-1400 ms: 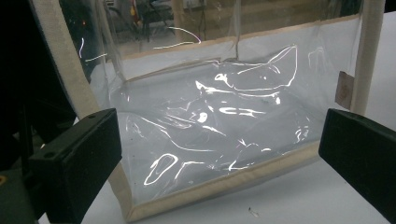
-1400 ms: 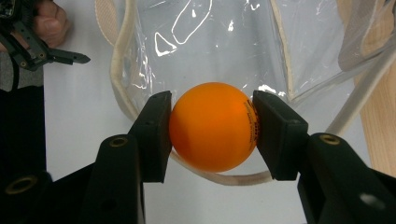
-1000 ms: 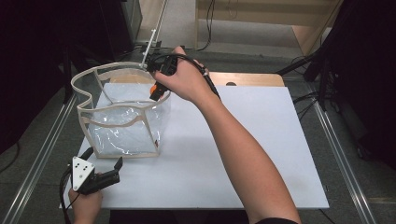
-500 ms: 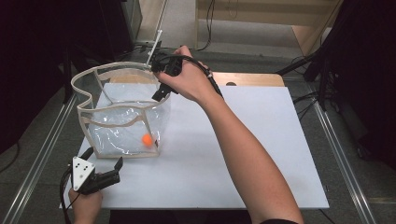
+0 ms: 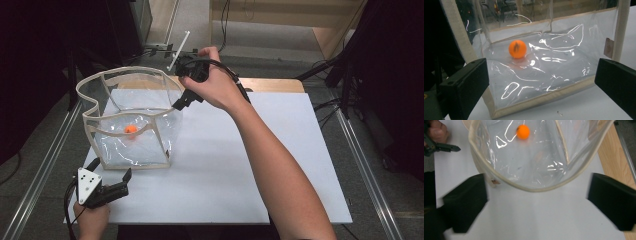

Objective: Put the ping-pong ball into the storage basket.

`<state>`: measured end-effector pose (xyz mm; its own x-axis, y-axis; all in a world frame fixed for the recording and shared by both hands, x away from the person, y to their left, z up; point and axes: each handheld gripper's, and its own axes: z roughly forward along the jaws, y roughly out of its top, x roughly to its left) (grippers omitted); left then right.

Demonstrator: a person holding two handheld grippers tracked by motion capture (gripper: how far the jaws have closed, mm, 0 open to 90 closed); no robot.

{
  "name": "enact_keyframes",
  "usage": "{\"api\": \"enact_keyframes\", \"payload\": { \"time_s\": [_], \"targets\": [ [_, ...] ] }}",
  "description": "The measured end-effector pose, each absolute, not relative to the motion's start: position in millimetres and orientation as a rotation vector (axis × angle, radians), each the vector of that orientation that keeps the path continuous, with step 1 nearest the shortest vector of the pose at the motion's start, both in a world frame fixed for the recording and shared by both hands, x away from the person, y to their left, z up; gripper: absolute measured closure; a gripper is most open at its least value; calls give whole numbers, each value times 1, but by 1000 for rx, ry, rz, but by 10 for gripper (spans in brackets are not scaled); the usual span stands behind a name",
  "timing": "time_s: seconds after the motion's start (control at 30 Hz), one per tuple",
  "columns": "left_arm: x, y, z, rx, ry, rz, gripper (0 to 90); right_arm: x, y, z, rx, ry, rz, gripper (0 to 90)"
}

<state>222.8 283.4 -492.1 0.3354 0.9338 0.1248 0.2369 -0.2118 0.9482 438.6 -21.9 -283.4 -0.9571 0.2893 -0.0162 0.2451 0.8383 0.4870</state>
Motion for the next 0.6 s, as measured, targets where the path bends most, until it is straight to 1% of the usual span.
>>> {"api": "enact_keyframes", "payload": {
  "time_s": [0.43, 0.6],
  "targets": [
    [223, 283, -492, 1669, 1063, 944, 0, 431, -38, -298, 457, 2924, 740, 0],
    [223, 284, -492, 1669, 1063, 943, 0, 427, -41, -310, 467, 2926, 714, 0]
  ]
}}
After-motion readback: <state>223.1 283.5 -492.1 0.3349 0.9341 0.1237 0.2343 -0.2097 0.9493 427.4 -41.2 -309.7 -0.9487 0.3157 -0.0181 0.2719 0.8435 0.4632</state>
